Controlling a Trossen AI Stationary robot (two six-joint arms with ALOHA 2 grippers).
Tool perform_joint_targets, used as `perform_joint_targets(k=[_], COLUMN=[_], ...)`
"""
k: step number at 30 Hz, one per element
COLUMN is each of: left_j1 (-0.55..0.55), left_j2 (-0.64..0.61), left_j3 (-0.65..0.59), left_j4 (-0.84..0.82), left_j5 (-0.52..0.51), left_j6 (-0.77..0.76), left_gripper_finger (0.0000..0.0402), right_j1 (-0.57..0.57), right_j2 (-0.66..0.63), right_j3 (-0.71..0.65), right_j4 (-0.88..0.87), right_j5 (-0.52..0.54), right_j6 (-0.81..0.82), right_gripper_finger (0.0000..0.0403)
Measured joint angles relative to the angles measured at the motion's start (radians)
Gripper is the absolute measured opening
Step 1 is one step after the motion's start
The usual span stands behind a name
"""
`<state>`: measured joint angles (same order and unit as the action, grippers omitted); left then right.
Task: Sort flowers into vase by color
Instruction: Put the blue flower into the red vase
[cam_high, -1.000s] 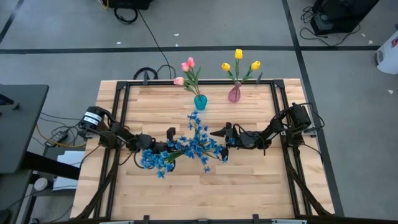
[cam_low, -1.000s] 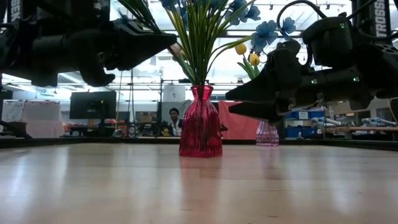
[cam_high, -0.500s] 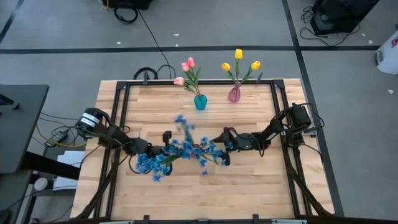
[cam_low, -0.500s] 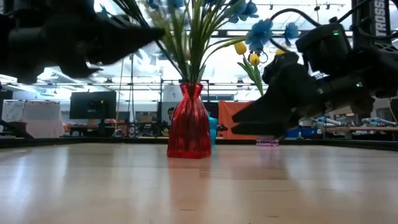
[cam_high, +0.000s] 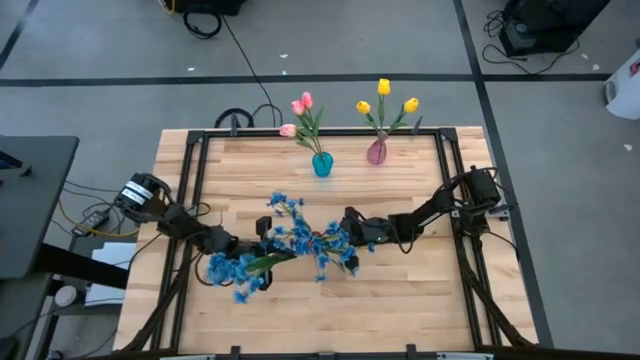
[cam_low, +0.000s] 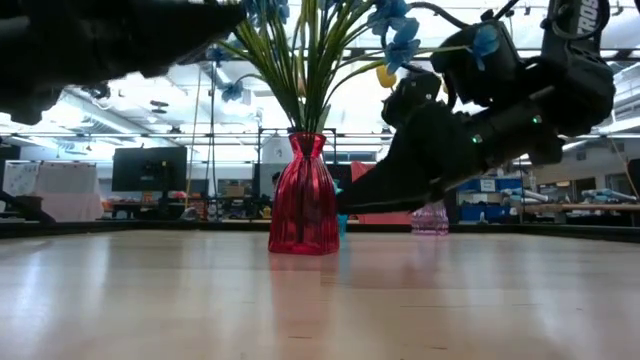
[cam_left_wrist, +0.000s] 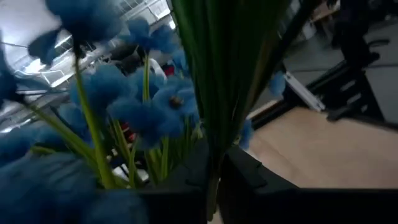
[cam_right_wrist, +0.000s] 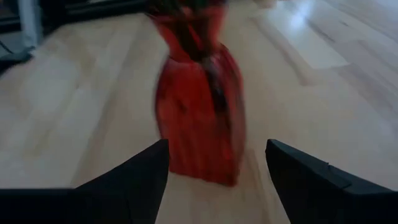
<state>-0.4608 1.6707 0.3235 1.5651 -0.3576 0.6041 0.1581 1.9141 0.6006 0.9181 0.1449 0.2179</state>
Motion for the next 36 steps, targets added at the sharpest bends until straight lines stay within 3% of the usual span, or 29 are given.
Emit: perform_joint_targets(k=[9, 18, 31, 36], left_j1=[-0.039, -0.037, -0.065, -0.072], left_j2=[-0.011, -0.037, -0.157, -0.175], left_j3=[-0.002, -0.002, -0.002, -0.002], left_j4=[-0.081, -0.126, -0.388, -0.521], left_j5=[-0.048, -0.097, -0.137, -0.171], left_j6=[-0.119, -0.175, -0.298, -0.343], left_gripper_finger=[0.0030, 0.0030, 0.0030, 0.0030], right_j1=[0.046, 0.061, 0.048, -0.002], right_j2=[0.000, 0.000, 0.000, 0.000], right_j3=[0.010, 0.170, 0.221, 0.220], right_j4=[-0.025, -0.251, -0.360, -0.358], right_j5=[0.192, 0.236, 0.029, -0.110], right_j6=[0.022, 0.018, 0.022, 0.003], right_gripper_finger=[0.0266, 0.0265, 0.0265, 0.0265])
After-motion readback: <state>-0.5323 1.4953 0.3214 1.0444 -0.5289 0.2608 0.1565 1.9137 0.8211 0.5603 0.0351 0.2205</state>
